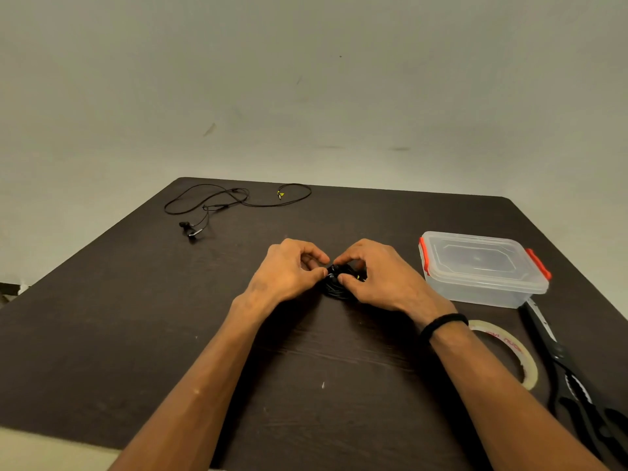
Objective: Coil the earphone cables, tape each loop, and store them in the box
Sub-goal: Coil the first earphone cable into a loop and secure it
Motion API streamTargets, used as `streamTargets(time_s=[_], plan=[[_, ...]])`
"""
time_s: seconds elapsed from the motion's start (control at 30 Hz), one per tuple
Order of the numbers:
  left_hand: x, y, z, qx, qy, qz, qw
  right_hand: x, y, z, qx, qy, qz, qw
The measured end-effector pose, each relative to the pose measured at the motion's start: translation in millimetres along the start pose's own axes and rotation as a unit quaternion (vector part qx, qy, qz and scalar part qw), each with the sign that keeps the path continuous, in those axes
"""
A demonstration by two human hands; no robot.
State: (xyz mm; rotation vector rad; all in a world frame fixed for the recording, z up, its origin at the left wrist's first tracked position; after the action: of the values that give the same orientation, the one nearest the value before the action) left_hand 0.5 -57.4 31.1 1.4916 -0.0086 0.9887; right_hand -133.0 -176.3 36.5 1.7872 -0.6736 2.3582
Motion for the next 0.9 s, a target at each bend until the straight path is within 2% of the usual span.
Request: streamTargets(time_s=[0.17,0.47,0.67,0.9], plan=[[-4,5,-2,-0.018,-0.002,0.018,1.0,-2,0,1,-0.002,-0.021,-0.014,1.0],[-2,14,-4,-0.039,0.011,0.078,0.996,3,0,-2,-0.008,-0.016,-0.014,1.0],[-6,19,-7,-0.087,0.007,0.198,0.976,-2,-2,-1,0.003,-0.021,-0.029,0.999],[1,12,-2,-0.074,0.019,0.09,0.993,7,5,-1,-0.016,0.002,0.052,0.999]])
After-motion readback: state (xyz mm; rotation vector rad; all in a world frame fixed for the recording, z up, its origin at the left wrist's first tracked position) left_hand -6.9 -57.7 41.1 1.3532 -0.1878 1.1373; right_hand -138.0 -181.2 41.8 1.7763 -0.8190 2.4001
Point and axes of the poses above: each hand's wrist, its own z-axis towards the middle knuckle, its own x-axis out of the back of the hand, y = z × x, the point moved 5 cm from there along z, towards the middle knuckle, and after that the axes turned 10 degrees about -z, right-handed, at the moved point
